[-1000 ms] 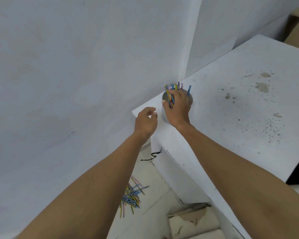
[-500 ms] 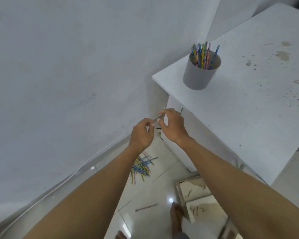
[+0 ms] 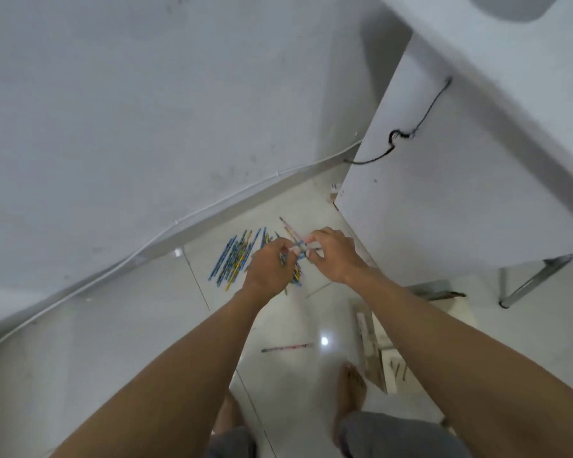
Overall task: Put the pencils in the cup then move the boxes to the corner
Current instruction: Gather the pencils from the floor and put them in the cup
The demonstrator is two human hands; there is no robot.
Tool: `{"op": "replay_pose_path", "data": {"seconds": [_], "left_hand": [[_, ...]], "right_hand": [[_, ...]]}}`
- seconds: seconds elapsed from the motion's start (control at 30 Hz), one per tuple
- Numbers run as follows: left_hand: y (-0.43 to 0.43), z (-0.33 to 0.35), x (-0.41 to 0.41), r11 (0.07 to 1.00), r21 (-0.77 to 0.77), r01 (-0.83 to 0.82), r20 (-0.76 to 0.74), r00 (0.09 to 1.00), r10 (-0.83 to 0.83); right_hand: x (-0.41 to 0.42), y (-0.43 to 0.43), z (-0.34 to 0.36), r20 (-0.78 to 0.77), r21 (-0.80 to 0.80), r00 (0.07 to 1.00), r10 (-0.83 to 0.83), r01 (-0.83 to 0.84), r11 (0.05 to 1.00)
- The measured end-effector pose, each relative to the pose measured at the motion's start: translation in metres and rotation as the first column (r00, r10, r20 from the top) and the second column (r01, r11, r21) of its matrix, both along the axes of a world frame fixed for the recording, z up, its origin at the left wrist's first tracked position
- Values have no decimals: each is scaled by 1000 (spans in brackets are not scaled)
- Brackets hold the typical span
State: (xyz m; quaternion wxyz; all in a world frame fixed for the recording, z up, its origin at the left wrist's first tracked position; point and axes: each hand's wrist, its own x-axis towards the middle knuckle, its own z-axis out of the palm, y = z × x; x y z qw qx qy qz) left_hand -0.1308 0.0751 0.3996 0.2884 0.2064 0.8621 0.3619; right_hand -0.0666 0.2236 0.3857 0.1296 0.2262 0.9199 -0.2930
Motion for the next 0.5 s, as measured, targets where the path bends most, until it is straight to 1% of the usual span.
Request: {"op": "replay_pose_path", "data": {"seconds": [0.13, 0.23, 0.37, 0.5], "left_hand": [[-21, -90, 17, 1000, -17, 11, 1, 1000, -11], [-35, -150, 28, 998, -63, 28, -21, 999, -29], [-56, -247, 48, 985, -132, 108, -35, 993, -114], [-70, -321, 68, 962, -201, 184, -5, 982, -189]], "right_hand": [[10, -13, -85, 40, 1, 999, 26, -26, 1000], [17, -21, -143, 69, 4, 996, 62, -62, 998], [24, -30, -231, 147, -18, 977, 155, -154, 988], [26, -34, -297, 177, -23, 967, 185, -184, 983]]}}
